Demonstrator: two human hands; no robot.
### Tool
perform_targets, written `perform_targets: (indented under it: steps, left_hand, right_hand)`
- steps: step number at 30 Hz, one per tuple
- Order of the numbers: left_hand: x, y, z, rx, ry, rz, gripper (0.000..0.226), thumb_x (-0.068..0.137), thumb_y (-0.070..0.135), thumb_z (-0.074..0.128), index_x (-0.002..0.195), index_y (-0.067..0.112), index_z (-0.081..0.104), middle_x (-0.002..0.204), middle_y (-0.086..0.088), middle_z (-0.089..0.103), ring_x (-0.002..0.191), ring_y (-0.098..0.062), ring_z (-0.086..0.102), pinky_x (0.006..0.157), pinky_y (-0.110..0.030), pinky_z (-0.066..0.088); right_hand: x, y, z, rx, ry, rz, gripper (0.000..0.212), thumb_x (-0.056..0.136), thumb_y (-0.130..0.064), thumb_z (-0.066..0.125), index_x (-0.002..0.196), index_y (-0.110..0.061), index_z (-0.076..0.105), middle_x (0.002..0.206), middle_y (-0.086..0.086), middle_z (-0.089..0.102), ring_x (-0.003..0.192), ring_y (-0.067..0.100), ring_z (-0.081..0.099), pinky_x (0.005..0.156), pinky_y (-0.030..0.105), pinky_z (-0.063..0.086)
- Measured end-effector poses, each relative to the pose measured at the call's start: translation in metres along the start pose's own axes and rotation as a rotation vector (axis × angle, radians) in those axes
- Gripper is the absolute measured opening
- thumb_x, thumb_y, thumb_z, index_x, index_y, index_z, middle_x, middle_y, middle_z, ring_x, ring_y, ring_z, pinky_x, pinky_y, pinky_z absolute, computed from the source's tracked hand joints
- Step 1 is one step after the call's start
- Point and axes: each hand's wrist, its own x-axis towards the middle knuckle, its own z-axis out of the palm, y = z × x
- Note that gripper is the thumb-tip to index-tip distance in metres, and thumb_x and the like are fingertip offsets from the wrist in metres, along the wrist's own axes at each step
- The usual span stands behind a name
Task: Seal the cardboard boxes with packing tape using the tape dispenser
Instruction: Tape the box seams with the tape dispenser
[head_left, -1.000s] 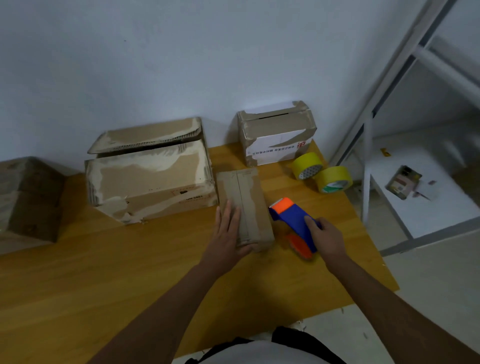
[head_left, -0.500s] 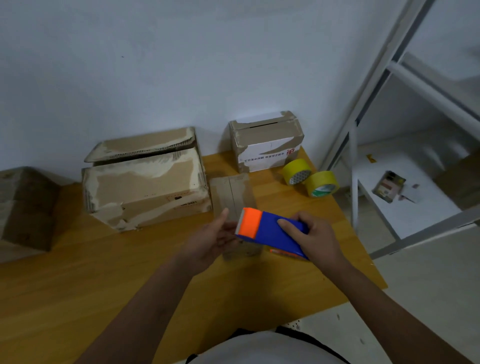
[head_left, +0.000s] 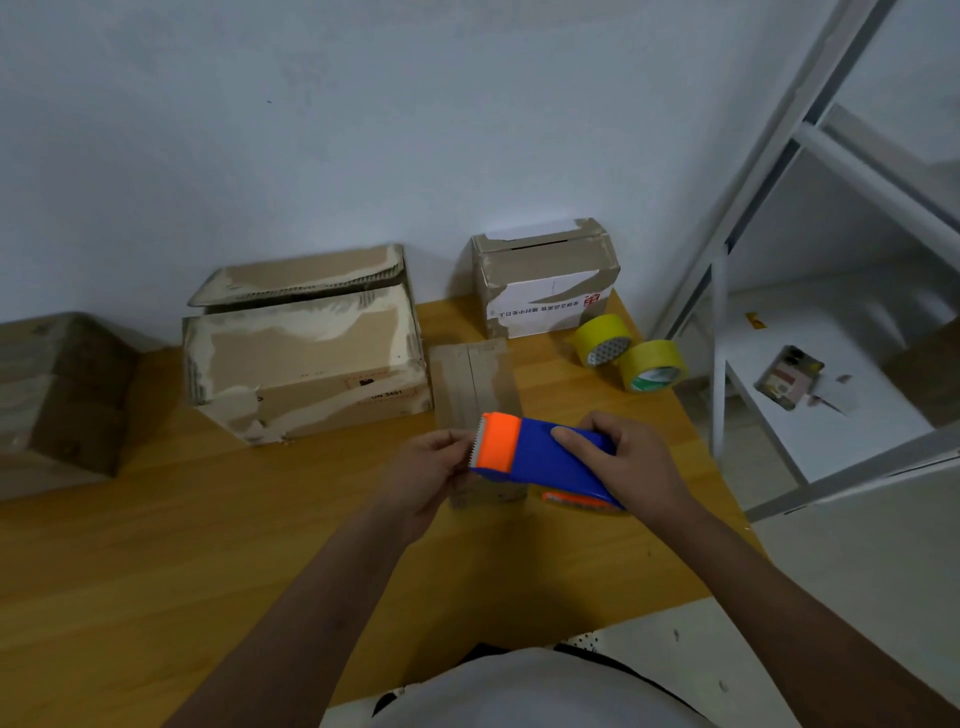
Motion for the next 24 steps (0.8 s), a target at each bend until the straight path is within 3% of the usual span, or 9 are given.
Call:
perform_targets:
  steps: [3, 10, 14, 18, 22, 24]
  left_hand:
    - [-0.001, -0.002, 0.000, 0.042, 0.040, 0.055, 0.018, 0.099, 0.012, 0.056, 0.096, 0.007, 0.073, 0.088, -0.006, 0.074, 0.078, -0.011, 0.067, 0.066, -0.022, 0.053]
    - [-0.003, -0.001, -0.003, 0.070, 0.073, 0.136, 0.018, 0.098, 0.012, 0.056, 0.097, 0.004, 0.072, 0.097, -0.016, 0.072, 0.087, -0.021, 0.067, 0.086, -0.038, 0.055]
    - [-0.002, -0.004, -0.004, 0.061, 0.086, 0.175, 0.015, 0.096, 0.013, 0.060, 0.095, 0.005, 0.073, 0.094, -0.014, 0.072, 0.084, -0.018, 0.067, 0.081, -0.032, 0.057]
    - [0.002, -0.005, -0.023, -0.005, 0.199, 0.204, 0.012, 0.093, 0.011, 0.064, 0.087, 0.008, 0.075, 0.077, -0.003, 0.070, 0.070, -0.008, 0.063, 0.069, -0.020, 0.054]
    - [0.006, -0.007, -0.047, 0.057, 0.218, 0.166, 0.016, 0.094, 0.016, 0.065, 0.091, 0.002, 0.072, 0.076, -0.001, 0.068, 0.073, -0.010, 0.063, 0.070, -0.020, 0.053]
    - [0.006, -0.011, -0.045, 0.061, 0.227, 0.169, 0.016, 0.094, 0.018, 0.065, 0.091, 0.003, 0.072, 0.075, 0.000, 0.068, 0.073, -0.010, 0.064, 0.070, -0.019, 0.053]
  right_hand:
    - [0.001, 0.002, 0.000, -0.033, -0.027, -0.027, 0.041, 0.078, -0.065, 0.054, 0.075, -0.025, 0.060, 0.068, -0.005, 0.068, 0.063, 0.003, 0.066, 0.058, 0.029, 0.055]
    - [0.013, 0.001, -0.008, -0.119, -0.114, -0.097, 0.045, 0.075, -0.068, 0.052, 0.077, -0.024, 0.059, 0.070, -0.006, 0.064, 0.063, 0.001, 0.061, 0.052, 0.016, 0.045]
    - [0.020, 0.004, -0.018, -0.171, -0.169, -0.119, 0.044, 0.073, -0.070, 0.050, 0.077, -0.026, 0.058, 0.071, -0.006, 0.064, 0.064, 0.002, 0.061, 0.053, 0.017, 0.046]
    - [0.028, 0.016, -0.035, -0.223, -0.199, -0.116, 0.048, 0.073, -0.069, 0.049, 0.079, -0.023, 0.060, 0.072, -0.004, 0.065, 0.064, 0.007, 0.062, 0.058, 0.028, 0.049]
    - [0.037, 0.032, -0.050, -0.246, -0.224, -0.125, 0.044, 0.075, -0.067, 0.053, 0.077, -0.024, 0.063, 0.071, -0.004, 0.065, 0.065, 0.009, 0.062, 0.061, 0.036, 0.052]
    - [0.041, 0.036, -0.049, -0.255, -0.246, -0.124, 0.044, 0.075, -0.068, 0.052, 0.076, -0.025, 0.063, 0.070, -0.005, 0.065, 0.064, 0.007, 0.061, 0.060, 0.033, 0.051]
